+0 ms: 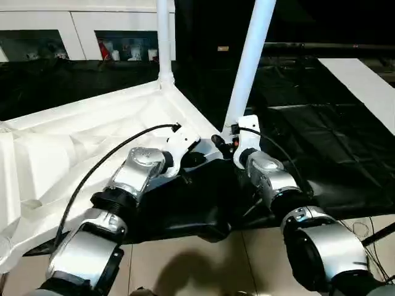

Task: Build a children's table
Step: Rotate leg to tighten

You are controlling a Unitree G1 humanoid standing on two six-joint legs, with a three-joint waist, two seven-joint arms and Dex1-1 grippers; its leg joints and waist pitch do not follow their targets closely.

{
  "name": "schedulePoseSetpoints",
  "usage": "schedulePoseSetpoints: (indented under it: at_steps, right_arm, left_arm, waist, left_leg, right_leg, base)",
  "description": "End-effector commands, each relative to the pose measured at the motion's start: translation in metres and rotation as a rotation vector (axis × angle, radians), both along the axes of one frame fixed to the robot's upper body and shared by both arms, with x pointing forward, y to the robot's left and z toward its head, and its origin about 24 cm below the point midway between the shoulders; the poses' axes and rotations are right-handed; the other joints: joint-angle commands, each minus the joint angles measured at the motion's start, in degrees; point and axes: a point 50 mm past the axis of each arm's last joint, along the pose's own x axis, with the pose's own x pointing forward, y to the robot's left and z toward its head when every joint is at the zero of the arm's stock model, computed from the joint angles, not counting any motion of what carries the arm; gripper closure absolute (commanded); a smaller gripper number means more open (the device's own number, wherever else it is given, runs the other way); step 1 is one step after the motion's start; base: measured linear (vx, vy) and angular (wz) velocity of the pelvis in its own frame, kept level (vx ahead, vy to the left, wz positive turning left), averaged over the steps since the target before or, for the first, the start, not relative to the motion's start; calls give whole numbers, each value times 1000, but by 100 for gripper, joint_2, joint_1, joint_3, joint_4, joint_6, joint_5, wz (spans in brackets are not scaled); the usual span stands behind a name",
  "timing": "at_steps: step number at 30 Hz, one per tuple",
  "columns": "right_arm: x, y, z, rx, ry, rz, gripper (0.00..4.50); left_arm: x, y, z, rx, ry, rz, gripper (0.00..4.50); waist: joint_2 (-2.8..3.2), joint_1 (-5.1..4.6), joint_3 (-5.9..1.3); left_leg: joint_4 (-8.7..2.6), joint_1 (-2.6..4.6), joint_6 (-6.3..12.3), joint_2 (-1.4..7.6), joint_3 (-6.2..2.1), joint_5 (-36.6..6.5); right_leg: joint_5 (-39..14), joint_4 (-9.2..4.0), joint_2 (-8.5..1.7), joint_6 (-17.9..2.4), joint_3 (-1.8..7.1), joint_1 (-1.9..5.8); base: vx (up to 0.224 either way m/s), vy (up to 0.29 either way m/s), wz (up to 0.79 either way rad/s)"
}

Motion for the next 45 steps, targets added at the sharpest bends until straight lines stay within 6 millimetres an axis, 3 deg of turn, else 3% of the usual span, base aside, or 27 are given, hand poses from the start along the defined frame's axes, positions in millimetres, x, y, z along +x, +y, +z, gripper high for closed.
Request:
schedulePoseSetpoints:
  at_steps: [1,8,13,19,22,27,36,40,43,45]
  right_arm:
    - [-4,11,6,54,-43,143,101]
    - [-9,-9,11,-3,-84,360,23]
    - [-24,-34,12,-100,-69,639,23]
    - [-33,-45,11,-118,-29,778,23]
    - [-35,-45,11,-125,-17,811,50]
    - [-37,-42,11,-115,-8,822,93]
    - [-40,-43,6,-139,18,840,164]
    - [-34,-44,3,-120,13,715,172]
    - [-28,-43,-1,-105,10,573,175]
    - [-21,-39,-9,-77,37,373,175]
  left_arm:
    - [-4,15,-6,35,18,10,450]
    - [-14,28,-6,39,42,-88,450]
    - [-32,32,-1,3,64,-312,450]
    - [-42,38,3,-6,107,-415,450]
    - [-43,40,5,-7,105,-417,450]
    - [-43,43,5,0,108,-417,450]
    - [-44,43,5,-2,119,-421,450]
    - [-45,42,1,-10,123,-405,450]
    - [-41,40,-2,-7,114,-356,450]
    - [-31,34,-5,-1,86,-256,450]
  waist:
    - [18,25,-435]
    - [11,-12,-444]
    - [-33,40,-442]
    - [-36,95,-402]
    - [-35,128,-399]
    - [-55,147,-431]
    - [-39,150,-439]
    - [2,133,-439]
    - [-1,82,-420]
    - [16,11,-388]
  left_leg:
    - [-355,-48,346,-25,60,-631]
    - [-334,-8,399,-9,77,-522]
    - [-303,-23,612,14,101,-435]
    - [-331,33,452,40,117,-737]
    - [-342,41,357,44,120,-775]
    - [-325,3,356,22,110,-481]
    - [-315,4,366,18,109,-438]
    - [-316,13,325,15,110,-502]
    - [-349,27,166,6,99,-773]
    - [-371,49,11,-7,92,-959]
  right_leg:
    - [-355,-357,-316,-1348,219,417]
    - [-109,-329,-298,-1540,224,403]
    - [47,-299,-291,-1598,218,410]
    - [-528,-344,-298,-1565,223,341]
    - [-650,-350,-294,-1490,223,342]
    - [-291,-301,-292,-1459,215,373]
    - [-208,-291,-285,-1481,212,380]
    - [-170,-301,-278,-1508,211,372]
    - [-581,-348,-289,-1436,217,371]
    - [-975,-410,-287,-1326,228,350]
  base:
    - [0,0,0]
    - [0,0,0]
    - [0,0,0]
    - [0,0,0]
    - [0,0,0]
    - [0,0,0]
    - [0,0,0]
    - [0,0,0]
    - [0,0,0]
    - [0,0,0]
